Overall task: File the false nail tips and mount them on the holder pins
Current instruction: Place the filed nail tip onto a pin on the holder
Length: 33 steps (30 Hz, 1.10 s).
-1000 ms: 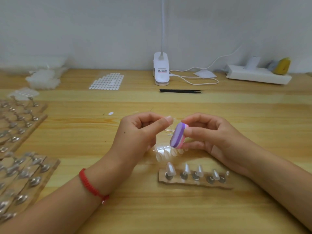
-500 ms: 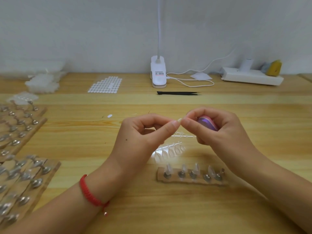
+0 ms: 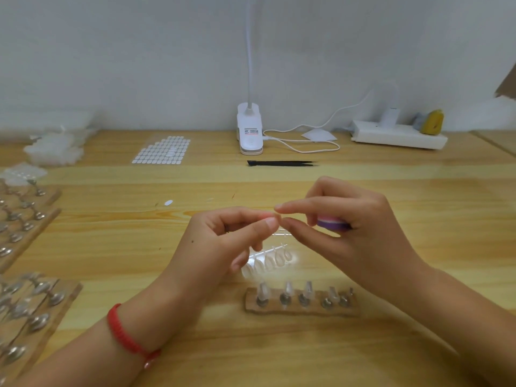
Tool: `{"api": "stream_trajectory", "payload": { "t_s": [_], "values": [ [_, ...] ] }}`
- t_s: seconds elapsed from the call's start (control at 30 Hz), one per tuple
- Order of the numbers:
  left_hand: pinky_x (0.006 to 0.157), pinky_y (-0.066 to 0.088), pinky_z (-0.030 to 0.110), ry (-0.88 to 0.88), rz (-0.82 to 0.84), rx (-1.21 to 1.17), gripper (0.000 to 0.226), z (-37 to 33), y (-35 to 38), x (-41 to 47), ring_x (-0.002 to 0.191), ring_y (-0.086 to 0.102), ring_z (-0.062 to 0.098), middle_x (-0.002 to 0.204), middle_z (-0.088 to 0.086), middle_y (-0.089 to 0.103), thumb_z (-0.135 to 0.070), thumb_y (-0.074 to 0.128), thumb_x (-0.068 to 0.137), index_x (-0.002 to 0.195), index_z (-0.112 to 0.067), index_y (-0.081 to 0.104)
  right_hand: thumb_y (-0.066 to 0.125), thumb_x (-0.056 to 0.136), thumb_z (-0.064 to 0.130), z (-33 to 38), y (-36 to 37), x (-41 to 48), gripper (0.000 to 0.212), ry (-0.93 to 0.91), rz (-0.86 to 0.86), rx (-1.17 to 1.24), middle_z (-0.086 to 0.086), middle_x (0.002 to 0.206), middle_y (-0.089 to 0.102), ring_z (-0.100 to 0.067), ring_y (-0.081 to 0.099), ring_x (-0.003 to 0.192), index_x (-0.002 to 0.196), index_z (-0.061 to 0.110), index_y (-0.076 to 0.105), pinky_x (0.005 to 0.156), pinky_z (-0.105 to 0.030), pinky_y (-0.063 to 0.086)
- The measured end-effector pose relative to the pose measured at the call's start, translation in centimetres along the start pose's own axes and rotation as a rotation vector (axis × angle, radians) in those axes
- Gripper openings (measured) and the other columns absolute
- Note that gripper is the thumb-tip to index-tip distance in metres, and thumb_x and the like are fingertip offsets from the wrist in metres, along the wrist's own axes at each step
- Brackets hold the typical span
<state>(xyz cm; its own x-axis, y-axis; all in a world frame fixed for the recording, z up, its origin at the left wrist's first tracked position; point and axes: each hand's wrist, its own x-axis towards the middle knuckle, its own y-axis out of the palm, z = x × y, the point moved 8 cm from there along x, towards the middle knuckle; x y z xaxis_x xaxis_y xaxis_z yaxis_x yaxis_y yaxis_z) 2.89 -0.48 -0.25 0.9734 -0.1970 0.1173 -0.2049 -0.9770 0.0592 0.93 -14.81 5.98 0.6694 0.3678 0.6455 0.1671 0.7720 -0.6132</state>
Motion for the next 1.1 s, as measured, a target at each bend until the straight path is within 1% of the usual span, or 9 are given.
{"api": "stream_trajectory", "payload": {
  "t_s": [0.2, 0.3, 0.4, 0.5, 0.6, 0.7, 0.87, 0.97, 1.1],
  "values": [
    [0.05, 0.034, 0.012, -0.024, -0.017, 0.011, 0.028, 0.0, 0.0, -0.1, 0.035, 0.031, 0.004, 0.043, -0.009, 0.048, -0.038, 0.071, 0.065, 0.084, -0.02, 0.078, 0.072, 0.079, 0.031, -0.1, 0.1, 0.1, 0.024, 0.009, 0.034, 0.014, 0.003, 0.07, 0.055, -0.014, 0.052, 0.061, 0.1, 0.02, 0.076, 0.056, -0.022, 0.042],
    [0.056, 0.034, 0.014, 0.001, -0.01, 0.048, 0.028, -0.2, 0.1, -0.3, 0.037, 0.032, 0.002, 0.042, -0.011, 0.046, -0.038, 0.07, 0.066, 0.086, -0.02, 0.078, 0.072, 0.078, 0.034, 0.0, 0.0, 0.1, 0.024, 0.019, 0.038, 0.013, 0.003, 0.07, 0.056, -0.012, 0.052, 0.061, 0.098, 0.021, 0.076, 0.055, -0.021, 0.042],
    [0.049, 0.032, 0.001, 0.075, 0.01, 0.11, 0.026, -1.2, 0.3, -0.4, 0.04, 0.044, -0.004, 0.043, -0.019, 0.05, -0.034, 0.07, 0.073, 0.091, -0.016, 0.077, 0.073, 0.079, 0.032, 0.3, -0.1, 0.3, 0.022, -0.006, 0.076, -0.051, 0.002, 0.066, 0.056, -0.014, 0.052, 0.057, 0.095, 0.018, 0.076, 0.054, -0.026, 0.043],
    [0.044, 0.029, 0.005, 0.11, -0.065, 0.139, 0.023, -1.7, -0.8, 0.0, 0.043, 0.038, 0.0, 0.045, -0.019, 0.048, -0.034, 0.066, 0.078, 0.096, -0.024, 0.077, 0.079, 0.076, 0.031, -0.1, -1.8, 0.8, 0.019, 0.049, 0.096, 0.01, 0.008, 0.058, 0.051, -0.01, 0.046, 0.053, 0.093, 0.022, 0.077, 0.054, -0.02, 0.038],
    [0.042, 0.025, 0.013, 0.08, -0.16, 0.147, 0.025, -0.9, -2.1, 0.4, 0.05, 0.024, 0.018, 0.047, -0.012, 0.033, -0.035, 0.06, 0.075, 0.093, -0.032, 0.077, 0.079, 0.072, 0.045, -0.8, -3.2, -0.1, 0.022, 0.142, 0.263, 0.117, 0.005, 0.053, 0.05, -0.008, 0.042, 0.049, 0.09, 0.032, 0.077, 0.053, -0.018, 0.037],
    [0.042, 0.025, 0.013, 0.095, -0.133, 0.194, 0.026, -0.7, -1.6, 0.4, 0.047, 0.025, 0.011, 0.048, -0.013, 0.032, -0.034, 0.061, 0.074, 0.095, -0.032, 0.077, 0.074, 0.069, 0.053, -1.1, -3.7, -2.9, 0.026, 0.181, 0.418, 0.106, 0.007, 0.052, 0.052, -0.005, 0.043, 0.045, 0.09, 0.036, 0.076, 0.047, -0.02, 0.039],
    [0.045, 0.027, 0.01, 0.123, -0.098, 0.257, 0.02, -0.7, -1.3, 0.4, 0.044, 0.027, 0.004, 0.047, -0.014, 0.036, -0.028, 0.068, 0.081, 0.1, -0.031, 0.074, 0.075, 0.069, 0.051, -1.4, -4.2, -5.6, 0.023, 0.242, 0.373, 0.072, 0.008, 0.052, 0.049, -0.004, 0.042, 0.044, 0.085, 0.035, 0.077, 0.048, -0.016, 0.036],
    [0.043, 0.027, 0.01, 0.131, -0.108, 0.277, 0.02, -0.5, -1.4, 0.4, 0.042, 0.029, 0.003, 0.049, -0.013, 0.039, -0.014, 0.065, 0.087, 0.089, -0.03, 0.076, 0.076, 0.068, 0.049, -1.8, -4.1, -5.7, 0.021, 0.267, 0.33, 0.113, 0.011, 0.051, 0.047, 0.002, 0.039, 0.045, 0.082, 0.034, 0.077, 0.05, -0.012, 0.033],
    [0.043, 0.028, 0.011, 0.146, -0.112, 0.284, 0.022, -0.5, -1.5, 0.5, 0.042, 0.03, 0.004, 0.055, -0.007, 0.039, -0.01, 0.065, 0.087, 0.081, -0.028, 0.075, 0.076, 0.069, 0.05, -1.6, -3.7, -5.8, 0.02, 0.273, 0.355, 0.113, 0.013, 0.051, 0.047, 0.001, 0.038, 0.045, 0.081, 0.034, 0.077, 0.049, -0.012, 0.032]
  ]
}}
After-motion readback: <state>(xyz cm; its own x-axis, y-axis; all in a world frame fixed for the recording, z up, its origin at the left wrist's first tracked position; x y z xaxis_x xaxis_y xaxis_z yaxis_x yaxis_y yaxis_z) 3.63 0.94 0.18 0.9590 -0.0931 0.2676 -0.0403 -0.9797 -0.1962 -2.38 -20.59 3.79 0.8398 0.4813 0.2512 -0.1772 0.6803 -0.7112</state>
